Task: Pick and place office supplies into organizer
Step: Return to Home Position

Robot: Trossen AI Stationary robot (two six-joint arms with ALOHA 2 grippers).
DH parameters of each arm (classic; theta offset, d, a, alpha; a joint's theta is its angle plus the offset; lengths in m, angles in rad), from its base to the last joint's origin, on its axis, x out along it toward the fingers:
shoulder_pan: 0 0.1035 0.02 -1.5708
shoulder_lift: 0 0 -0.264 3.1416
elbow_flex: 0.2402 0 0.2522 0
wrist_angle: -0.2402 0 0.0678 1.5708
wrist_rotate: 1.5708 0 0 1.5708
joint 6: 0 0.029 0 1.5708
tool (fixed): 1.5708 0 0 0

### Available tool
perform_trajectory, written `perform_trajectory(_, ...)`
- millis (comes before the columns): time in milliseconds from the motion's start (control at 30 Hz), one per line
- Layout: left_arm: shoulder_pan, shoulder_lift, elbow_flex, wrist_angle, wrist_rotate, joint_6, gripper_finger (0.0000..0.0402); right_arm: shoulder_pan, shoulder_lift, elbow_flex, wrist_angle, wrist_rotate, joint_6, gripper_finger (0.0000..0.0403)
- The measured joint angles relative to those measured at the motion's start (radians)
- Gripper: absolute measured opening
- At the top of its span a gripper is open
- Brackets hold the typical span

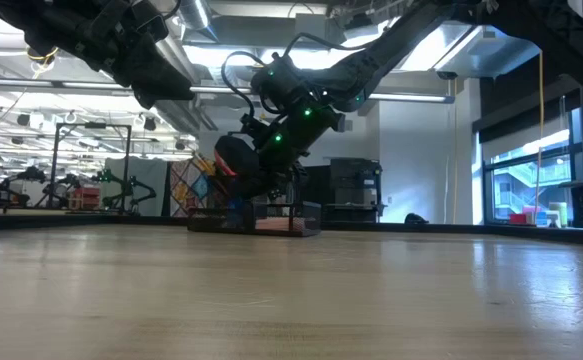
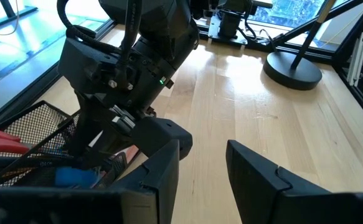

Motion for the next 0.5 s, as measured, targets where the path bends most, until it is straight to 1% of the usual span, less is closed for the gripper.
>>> perform_trajectory(133, 0.000, 0.000, 0.000, 0.000, 0.000, 0.000, 0.0127, 0.000, 0.000, 0.000, 0.000, 0.000, 0.000, 0.0135)
perform_trajectory(333, 0.000, 0.000, 0.000, 0.000, 0.000, 0.000, 0.0127, 0.000, -0.011, 0.000, -0.013, -0.013, 0.010, 0.0132)
perform_trajectory(400, 0.000, 0.000, 0.000, 0.000, 0.000, -0.001, 0.0127, 0.003, -0.039, 0.000, -0.035, -0.074, 0.031, 0.0131)
perform_trajectory(500, 0.000, -0.005, 0.000, 0.002, 0.001, -0.022, 0.0127, 0.007, -0.123, 0.001, -0.099, -0.241, 0.067, 0.0132)
